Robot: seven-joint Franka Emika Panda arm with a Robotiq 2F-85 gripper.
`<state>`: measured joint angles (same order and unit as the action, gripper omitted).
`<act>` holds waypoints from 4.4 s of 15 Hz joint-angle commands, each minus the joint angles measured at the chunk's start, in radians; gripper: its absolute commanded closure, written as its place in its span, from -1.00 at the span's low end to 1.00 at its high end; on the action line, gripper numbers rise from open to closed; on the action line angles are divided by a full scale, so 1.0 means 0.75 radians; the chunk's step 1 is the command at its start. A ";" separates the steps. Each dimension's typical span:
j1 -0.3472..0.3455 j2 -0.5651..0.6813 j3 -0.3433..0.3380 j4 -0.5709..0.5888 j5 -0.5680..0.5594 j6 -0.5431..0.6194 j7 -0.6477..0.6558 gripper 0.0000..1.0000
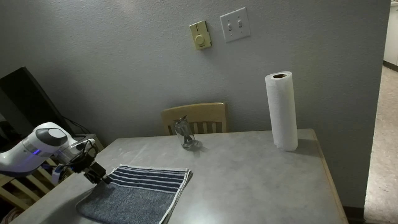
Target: Fold the towel once
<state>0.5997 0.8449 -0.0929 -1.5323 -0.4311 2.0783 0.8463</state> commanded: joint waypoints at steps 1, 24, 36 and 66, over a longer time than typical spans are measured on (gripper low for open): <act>0.002 -0.022 0.008 -0.025 -0.051 -0.077 -0.007 -1.00; -0.107 -0.125 0.008 -0.286 -0.013 0.781 -0.022 -1.00; -0.045 -0.155 -0.038 -0.329 0.025 0.698 -0.004 -1.00; -0.069 -0.185 -0.072 -0.361 -0.043 0.775 -0.006 -1.00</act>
<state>0.5638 0.7364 -0.1460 -1.7473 -0.4660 2.6004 0.8457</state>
